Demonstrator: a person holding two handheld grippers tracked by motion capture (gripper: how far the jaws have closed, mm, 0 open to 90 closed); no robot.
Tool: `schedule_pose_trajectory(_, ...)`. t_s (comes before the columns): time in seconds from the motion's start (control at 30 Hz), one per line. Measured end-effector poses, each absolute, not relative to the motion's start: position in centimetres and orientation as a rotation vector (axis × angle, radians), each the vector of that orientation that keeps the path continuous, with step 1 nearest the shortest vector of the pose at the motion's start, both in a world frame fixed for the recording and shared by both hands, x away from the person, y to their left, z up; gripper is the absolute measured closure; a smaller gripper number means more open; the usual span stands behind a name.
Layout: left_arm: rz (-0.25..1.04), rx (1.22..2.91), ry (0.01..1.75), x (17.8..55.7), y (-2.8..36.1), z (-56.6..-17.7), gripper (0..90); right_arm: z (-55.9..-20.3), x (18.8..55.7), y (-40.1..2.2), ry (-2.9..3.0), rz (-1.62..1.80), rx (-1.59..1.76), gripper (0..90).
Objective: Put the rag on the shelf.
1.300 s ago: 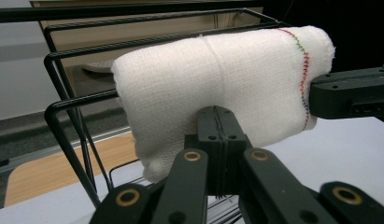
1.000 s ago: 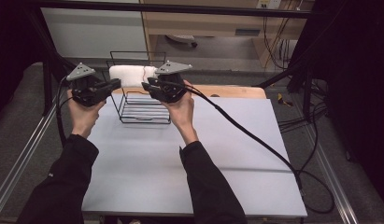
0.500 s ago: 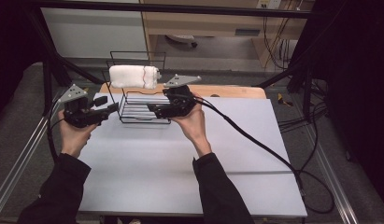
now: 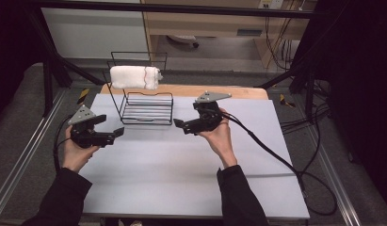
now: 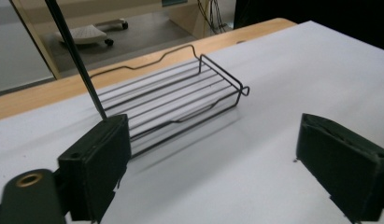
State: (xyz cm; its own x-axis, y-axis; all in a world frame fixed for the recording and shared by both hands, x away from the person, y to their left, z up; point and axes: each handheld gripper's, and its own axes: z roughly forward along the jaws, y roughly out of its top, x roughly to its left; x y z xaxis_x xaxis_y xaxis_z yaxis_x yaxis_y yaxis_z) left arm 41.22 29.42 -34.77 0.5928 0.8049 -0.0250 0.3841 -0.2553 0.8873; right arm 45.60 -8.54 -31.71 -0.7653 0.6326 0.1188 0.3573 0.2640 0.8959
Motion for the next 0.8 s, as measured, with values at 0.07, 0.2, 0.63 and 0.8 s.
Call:
schedule_pose_trajectory(0.07,0.545,1.867,0.961,41.1,29.3,-35.2,8.5,-32.4,45.4,-9.5,2.283,1.492,0.927,1.6)
schedule_pose_trajectory(0.2,0.524,1.876,0.958,40.6,29.2,-36.1,7.8,-33.8,44.9,-11.4,2.29,1.473,0.939,0.4)
schedule_pose_trajectory(0.63,0.482,1.925,0.949,39.0,29.4,-39.3,7.9,-38.4,42.1,-17.7,2.297,1.454,1.001,0.3)
schedule_pose_trajectory(0.8,0.466,1.95,0.953,38.5,29.8,-40.6,8.0,-39.9,41.2,-19.8,2.288,1.434,1.043,0.3)
